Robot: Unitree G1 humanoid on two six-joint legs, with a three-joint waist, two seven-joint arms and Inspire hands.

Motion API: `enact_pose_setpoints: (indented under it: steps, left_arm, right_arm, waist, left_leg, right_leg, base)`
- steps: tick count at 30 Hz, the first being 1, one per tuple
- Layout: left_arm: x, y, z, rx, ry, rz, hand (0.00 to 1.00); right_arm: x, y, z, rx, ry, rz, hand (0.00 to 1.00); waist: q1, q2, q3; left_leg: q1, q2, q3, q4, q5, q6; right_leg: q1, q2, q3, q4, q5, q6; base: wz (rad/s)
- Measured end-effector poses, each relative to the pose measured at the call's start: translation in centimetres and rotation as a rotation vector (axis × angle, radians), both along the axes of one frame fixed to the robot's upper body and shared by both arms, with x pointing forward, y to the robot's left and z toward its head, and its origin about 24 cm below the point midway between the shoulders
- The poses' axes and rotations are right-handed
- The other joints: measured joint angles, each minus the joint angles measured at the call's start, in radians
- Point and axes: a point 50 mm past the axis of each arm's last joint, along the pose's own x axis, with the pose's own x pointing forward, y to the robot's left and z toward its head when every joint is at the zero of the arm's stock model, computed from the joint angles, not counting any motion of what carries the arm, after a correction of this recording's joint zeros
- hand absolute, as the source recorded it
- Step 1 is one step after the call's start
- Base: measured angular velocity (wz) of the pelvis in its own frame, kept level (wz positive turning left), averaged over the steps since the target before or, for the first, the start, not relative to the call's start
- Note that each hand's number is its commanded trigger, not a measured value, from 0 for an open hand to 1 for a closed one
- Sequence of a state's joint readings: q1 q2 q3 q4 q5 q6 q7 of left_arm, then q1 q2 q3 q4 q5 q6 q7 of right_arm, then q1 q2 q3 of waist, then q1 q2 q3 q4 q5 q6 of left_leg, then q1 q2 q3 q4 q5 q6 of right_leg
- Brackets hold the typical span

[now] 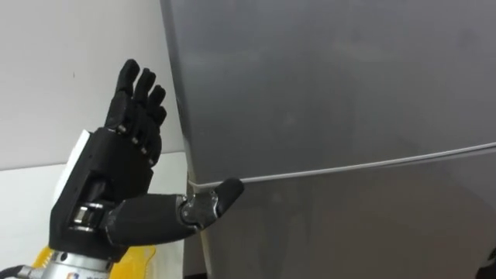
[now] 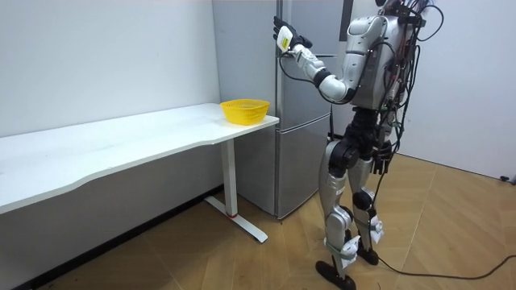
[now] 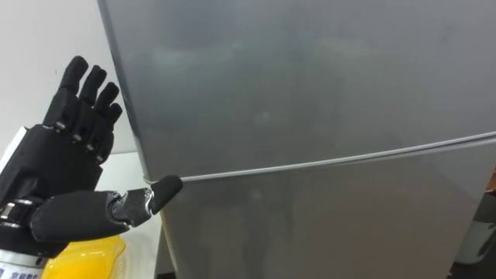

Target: Retrieve from the upper fridge

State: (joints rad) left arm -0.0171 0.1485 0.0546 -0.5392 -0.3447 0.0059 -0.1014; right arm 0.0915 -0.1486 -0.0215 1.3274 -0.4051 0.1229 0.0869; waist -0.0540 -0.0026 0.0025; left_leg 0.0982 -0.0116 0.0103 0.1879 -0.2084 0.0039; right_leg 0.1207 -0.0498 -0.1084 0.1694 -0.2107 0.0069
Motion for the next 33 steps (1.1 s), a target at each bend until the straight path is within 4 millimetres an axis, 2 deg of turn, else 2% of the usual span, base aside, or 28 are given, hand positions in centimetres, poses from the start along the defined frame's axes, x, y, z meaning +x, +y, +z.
enact_pose_setpoints:
  steps: [11, 17, 24, 33]
  left_arm:
    - [0.1, 0.0, -0.1, 0.005, 0.016, 0.0, 0.0]
    - [0.1, -0.2, -0.2, 0.011, 0.018, -0.016, 0.0]
    - [0.1, -1.1, -0.4, 0.012, 0.027, -0.061, 0.0]
    - [0.1, -1.0, -0.4, 0.04, 0.035, -0.067, 0.0]
  right_arm:
    - [0.1, 0.0, 0.0, -0.006, 0.005, 0.037, 0.0]
    - [0.6, 0.0, 0.0, -0.006, -0.003, 0.041, 0.0]
    - [1.2, 0.2, 0.0, -0.003, -0.009, 0.079, 0.0]
    - [1.2, 0.1, 0.0, -0.003, -0.009, 0.079, 0.0]
  waist:
    - [-0.001, 0.002, 0.0005]
    - [-0.013, 0.001, 0.0012]
    - [-0.024, 0.008, 0.0015]
    - [-0.024, 0.015, -0.002]
  left_leg:
    - [-0.001, 0.0, 0.001, 0.001, 0.0, 0.0]
    - [-0.002, 0.0, 0.001, 0.0, 0.0, 0.0]
    - [-0.003, 0.0, 0.001, 0.0, 0.0, 0.0]
    - [-0.006, 0.0, 0.003, 0.001, 0.0, 0.0]
  right_leg:
    - [0.0, 0.0, 0.001, 0.0, 0.0, 0.0]
    - [-0.001, 0.0, 0.0, -0.002, 0.0, 0.0]
    - [0.0, 0.0, -0.001, -0.001, 0.0, 0.0]
    - [-0.002, 0.0, -0.001, -0.001, 0.0, 0.0]
  base:
    - [0.0]
    - [0.0]
    - [0.0]
    - [0.0]
